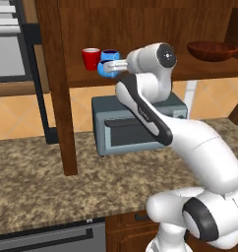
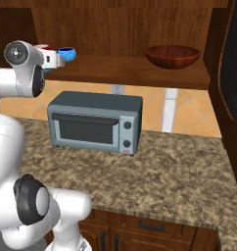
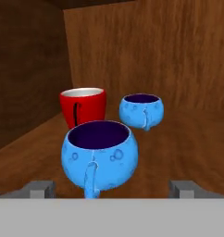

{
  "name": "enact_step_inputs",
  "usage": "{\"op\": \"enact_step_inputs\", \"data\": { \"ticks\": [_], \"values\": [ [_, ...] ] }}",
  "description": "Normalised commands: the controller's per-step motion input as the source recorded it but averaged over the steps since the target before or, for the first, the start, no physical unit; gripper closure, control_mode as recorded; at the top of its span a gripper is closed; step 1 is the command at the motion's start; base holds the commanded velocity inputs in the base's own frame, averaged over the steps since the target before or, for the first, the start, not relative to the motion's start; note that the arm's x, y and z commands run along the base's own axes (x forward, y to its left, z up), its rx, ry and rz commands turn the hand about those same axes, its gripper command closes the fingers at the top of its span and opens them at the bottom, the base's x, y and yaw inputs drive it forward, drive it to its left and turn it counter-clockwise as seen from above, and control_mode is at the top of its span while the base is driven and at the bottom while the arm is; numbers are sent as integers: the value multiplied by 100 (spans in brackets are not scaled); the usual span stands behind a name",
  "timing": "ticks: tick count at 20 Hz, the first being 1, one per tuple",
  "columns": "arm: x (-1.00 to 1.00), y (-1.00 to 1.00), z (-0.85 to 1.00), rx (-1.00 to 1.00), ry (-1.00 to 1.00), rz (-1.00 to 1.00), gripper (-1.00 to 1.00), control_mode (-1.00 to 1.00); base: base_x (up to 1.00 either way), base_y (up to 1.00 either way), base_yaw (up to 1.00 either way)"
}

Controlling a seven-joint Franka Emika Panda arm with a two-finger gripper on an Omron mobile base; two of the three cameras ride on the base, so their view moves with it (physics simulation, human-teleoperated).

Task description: Gather all objects into one cabinet and sort the glasses and bowls to opposite sides.

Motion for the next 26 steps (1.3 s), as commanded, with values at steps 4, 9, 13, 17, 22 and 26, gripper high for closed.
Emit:
{"op": "enact_step_inputs", "data": {
  "ticks": [4, 9, 13, 17, 22, 26],
  "values": [
    [-100, -7, 34, 3, -11, 0, -100, -100, 0, 0, 0],
    [-100, -15, 35, 7, -7, 0, -100, -100, 0, 0, 0],
    [-100, -27, 33, 10, -2, -5, -100, -100, 0, 0, 0],
    [-100, -27, 32, 12, 0, -13, -100, -100, 0, 0, 0],
    [-100, -28, 32, 13, 0, -17, -100, -100, 0, 0, 0],
    [-100, -26, 19, 10, 0, -17, -100, -100, 0, 0, 0]
  ]
}}
